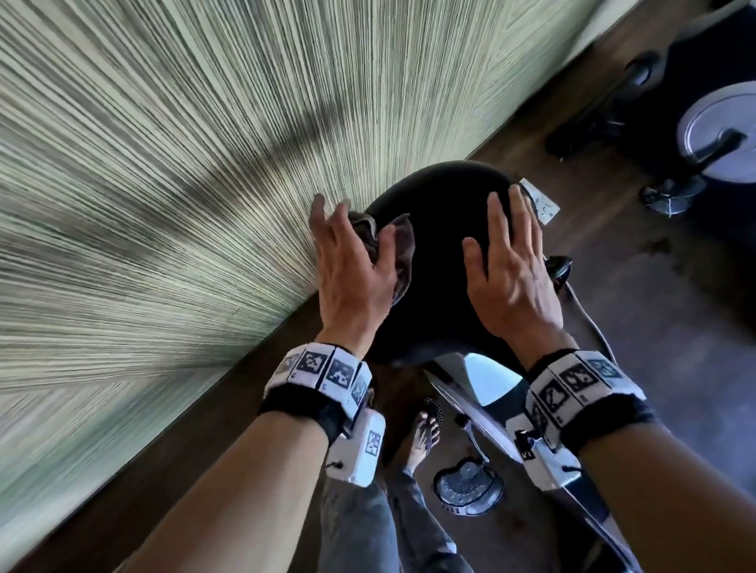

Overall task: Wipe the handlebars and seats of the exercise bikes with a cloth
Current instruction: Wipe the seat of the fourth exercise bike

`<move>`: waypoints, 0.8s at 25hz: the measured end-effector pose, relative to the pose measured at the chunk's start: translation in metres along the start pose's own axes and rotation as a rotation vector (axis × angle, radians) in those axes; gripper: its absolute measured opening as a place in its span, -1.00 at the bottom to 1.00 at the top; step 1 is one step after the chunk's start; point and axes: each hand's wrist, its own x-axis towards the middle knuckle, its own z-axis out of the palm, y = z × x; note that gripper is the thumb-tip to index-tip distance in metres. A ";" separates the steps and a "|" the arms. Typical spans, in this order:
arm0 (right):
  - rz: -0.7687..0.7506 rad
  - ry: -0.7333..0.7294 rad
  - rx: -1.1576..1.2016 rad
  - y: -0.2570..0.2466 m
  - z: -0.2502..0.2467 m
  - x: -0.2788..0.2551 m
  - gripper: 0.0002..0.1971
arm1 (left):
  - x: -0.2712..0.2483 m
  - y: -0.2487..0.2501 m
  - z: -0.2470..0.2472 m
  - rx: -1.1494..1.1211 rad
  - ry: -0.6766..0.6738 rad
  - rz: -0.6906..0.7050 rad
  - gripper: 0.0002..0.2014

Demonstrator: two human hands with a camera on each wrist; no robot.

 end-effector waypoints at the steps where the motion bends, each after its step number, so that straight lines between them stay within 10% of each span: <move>1: 0.000 -0.006 0.002 0.001 0.001 -0.002 -0.34 | -0.009 -0.001 0.001 0.012 0.029 -0.037 -0.36; 20: -0.012 0.002 -0.056 -0.005 0.002 -0.007 -0.23 | 0.013 -0.003 -0.006 0.154 -0.170 -0.127 -0.34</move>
